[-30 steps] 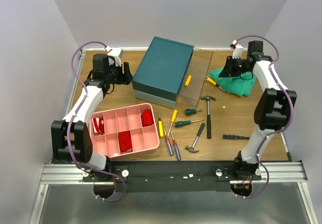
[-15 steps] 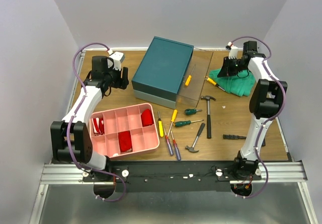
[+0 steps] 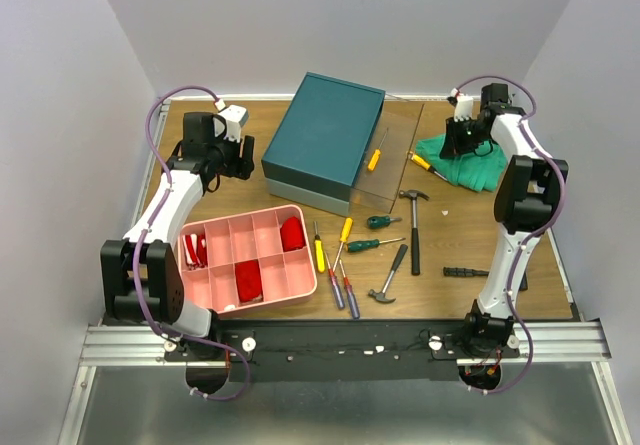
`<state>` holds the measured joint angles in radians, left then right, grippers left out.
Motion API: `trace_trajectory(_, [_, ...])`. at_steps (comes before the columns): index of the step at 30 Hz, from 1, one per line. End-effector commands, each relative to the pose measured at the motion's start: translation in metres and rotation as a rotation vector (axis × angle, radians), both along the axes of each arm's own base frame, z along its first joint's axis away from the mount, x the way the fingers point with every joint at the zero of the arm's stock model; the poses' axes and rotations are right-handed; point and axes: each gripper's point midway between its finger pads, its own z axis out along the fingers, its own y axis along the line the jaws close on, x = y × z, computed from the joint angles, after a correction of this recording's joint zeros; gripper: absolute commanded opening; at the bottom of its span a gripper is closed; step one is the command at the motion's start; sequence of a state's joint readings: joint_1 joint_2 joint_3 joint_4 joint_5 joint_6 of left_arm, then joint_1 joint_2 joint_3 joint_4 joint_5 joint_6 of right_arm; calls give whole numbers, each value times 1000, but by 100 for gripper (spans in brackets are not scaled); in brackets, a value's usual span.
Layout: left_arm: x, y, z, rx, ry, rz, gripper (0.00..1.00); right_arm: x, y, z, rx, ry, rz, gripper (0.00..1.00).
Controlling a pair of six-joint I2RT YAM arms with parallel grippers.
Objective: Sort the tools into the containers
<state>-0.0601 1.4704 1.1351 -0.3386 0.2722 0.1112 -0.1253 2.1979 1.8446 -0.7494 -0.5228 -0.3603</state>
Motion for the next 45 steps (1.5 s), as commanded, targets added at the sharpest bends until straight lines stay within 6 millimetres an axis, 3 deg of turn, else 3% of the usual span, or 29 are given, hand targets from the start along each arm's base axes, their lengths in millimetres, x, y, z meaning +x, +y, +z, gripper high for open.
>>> trace_trajectory(1, [4, 2, 4, -1, -8, 12, 75, 16, -37, -17, -206, -28, -98, 18])
trace_trajectory(3, [4, 6, 6, 12, -15, 23, 75, 29, -57, -14, -295, -64, -167, 18])
trace_trajectory(7, [3, 9, 10, 22, -42, 43, 77, 51, -77, 0, -385, -133, -225, 17])
trace_trajectory(10, [-2, 8, 9, 10, -32, 39, 77, 56, -79, 15, -392, -173, -243, 15])
trace_trajectory(12, [-4, 5, 7, -3, -29, 36, 77, 52, -69, 21, -344, -172, -219, 15])
trace_trajectory(14, [-4, 3, 8, -19, -31, 30, 77, 43, -32, 41, -186, -203, -72, 20])
trace_trajectory(17, [-3, 1, 8, -30, -34, 25, 77, 15, 21, 65, 36, -202, 103, 41])
trace_trajectory(19, [-2, -1, 8, -36, -33, 18, 77, -3, 41, 65, 109, -170, 175, 52])
trace_trajectory(22, [-3, -3, 7, -43, -29, 11, 76, -18, 55, 53, 127, -182, 261, 57])
trace_trajectory(23, [-4, -4, 7, -43, -23, 6, 76, -18, 54, 58, 111, -227, 280, 58])
trace_trajectory(26, [-8, -3, 7, -39, -17, 6, 76, -13, 50, 46, 52, -267, 317, 60])
trace_trajectory(27, [-9, -3, 8, -34, -20, 3, 76, -16, 49, 32, 54, -223, 322, 60])
trace_trajectory(30, [-13, 1, 10, -12, -22, 3, 77, -6, 43, 22, 29, -189, 297, 60])
trace_trajectory(33, [-16, 3, 11, 7, -17, 2, 77, 7, 43, 28, 23, -192, 294, 60])
trace_trajectory(34, [-16, 4, 10, 14, -16, 0, 77, 9, 40, 16, 11, -158, 277, 60])
trace_trajectory(36, [-15, 5, 11, 20, -13, 0, 77, 10, 40, 18, -11, -143, 303, 60])
trace_trajectory(45, [0, 4, 10, 14, -18, 6, 77, -8, 21, -10, -165, -75, 364, 61])
